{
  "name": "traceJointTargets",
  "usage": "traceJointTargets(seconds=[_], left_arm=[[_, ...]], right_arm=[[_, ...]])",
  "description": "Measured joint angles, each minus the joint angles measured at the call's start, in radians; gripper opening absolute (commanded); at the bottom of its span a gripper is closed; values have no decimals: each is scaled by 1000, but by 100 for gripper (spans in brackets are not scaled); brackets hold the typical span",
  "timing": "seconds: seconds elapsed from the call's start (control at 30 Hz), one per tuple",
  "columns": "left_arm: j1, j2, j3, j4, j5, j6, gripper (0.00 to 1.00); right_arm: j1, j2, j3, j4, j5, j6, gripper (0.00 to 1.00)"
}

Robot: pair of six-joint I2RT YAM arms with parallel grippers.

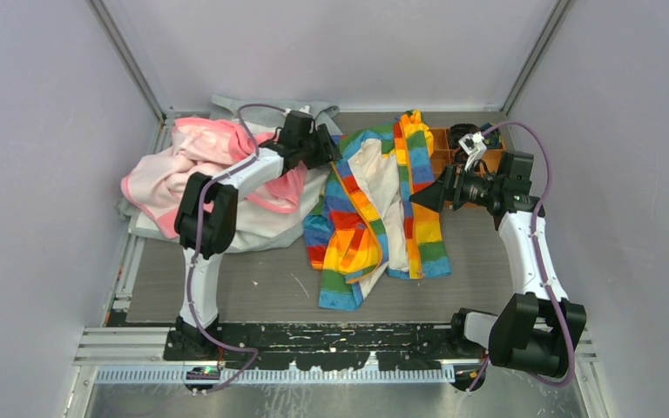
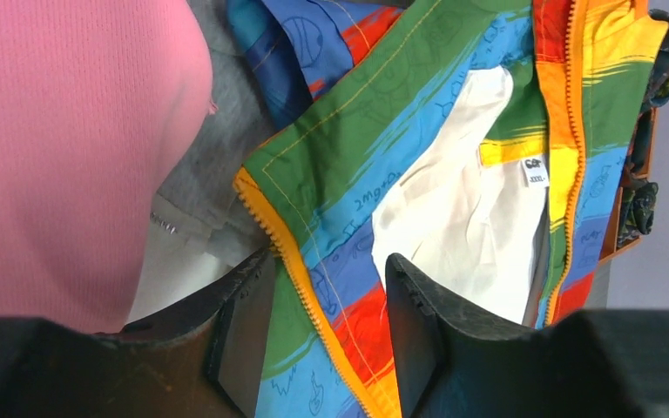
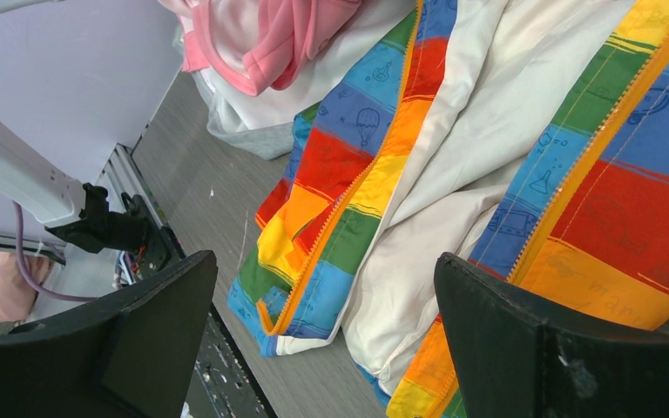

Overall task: Zip up the jacket
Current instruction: Flatten out the jacket at the center of the board.

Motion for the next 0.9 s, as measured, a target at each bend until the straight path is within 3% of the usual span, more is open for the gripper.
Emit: traceJointTargets(seconds=[0.37, 0.5, 0.63, 0.77, 0.9], left_arm=[[2, 88, 61, -62, 0, 4, 50], [4, 100, 86, -64, 5, 1, 44], [8, 134, 133, -62, 24, -12, 32], [11, 160, 156, -63, 42, -27, 2], [16, 166, 158, -62, 58, -28, 0]], right_arm=[[0, 2, 0, 0, 0, 0, 100], [0, 8, 0, 0, 0, 0, 100], [0, 8, 0, -1, 0, -1, 100], [0, 8, 0, -1, 0, -2, 100], [0, 8, 0, -5, 1, -4, 100]])
